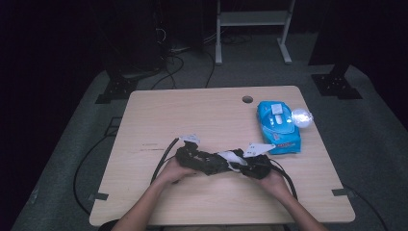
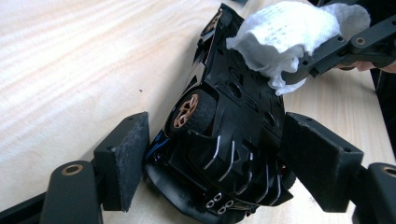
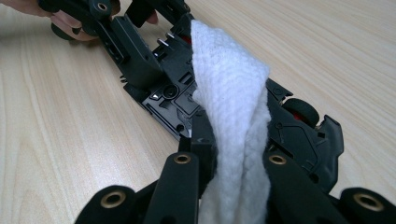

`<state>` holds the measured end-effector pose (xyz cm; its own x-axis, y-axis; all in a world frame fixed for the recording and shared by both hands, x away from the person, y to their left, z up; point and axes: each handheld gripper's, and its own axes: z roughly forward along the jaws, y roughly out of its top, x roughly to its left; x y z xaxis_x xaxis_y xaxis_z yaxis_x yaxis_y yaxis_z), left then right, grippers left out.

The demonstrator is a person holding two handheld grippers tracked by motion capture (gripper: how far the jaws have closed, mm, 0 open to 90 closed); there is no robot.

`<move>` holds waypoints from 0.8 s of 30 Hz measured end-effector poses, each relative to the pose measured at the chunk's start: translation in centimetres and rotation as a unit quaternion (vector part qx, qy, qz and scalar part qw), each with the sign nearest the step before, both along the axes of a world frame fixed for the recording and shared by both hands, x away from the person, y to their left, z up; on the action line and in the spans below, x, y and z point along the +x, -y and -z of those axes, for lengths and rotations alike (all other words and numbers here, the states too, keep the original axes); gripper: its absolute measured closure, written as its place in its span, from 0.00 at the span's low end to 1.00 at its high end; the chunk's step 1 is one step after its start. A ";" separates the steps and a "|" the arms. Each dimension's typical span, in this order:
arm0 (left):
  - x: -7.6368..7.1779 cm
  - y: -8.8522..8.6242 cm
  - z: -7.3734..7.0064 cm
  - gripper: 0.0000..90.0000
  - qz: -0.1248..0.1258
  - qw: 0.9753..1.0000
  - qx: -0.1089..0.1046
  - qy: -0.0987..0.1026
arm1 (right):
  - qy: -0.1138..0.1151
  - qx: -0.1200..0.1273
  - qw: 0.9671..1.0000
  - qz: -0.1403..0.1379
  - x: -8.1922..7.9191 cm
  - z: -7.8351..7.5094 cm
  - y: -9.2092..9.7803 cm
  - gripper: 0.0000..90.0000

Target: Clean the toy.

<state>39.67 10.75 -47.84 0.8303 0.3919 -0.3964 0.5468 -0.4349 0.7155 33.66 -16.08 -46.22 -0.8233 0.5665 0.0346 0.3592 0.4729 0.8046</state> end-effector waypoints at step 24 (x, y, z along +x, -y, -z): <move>-4.0 1.8 -1.6 0.28 0.039 0.975 0.075 0.205 | 0.006 -0.013 1.000 -0.005 -1.7 -0.3 0.5 0.90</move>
<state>35.68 8.96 -46.20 0.9364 0.3497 0.0311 0.1903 -0.5800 0.7921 31.91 -16.62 -45.92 -0.8287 0.5596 0.0097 0.3450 0.4970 0.7962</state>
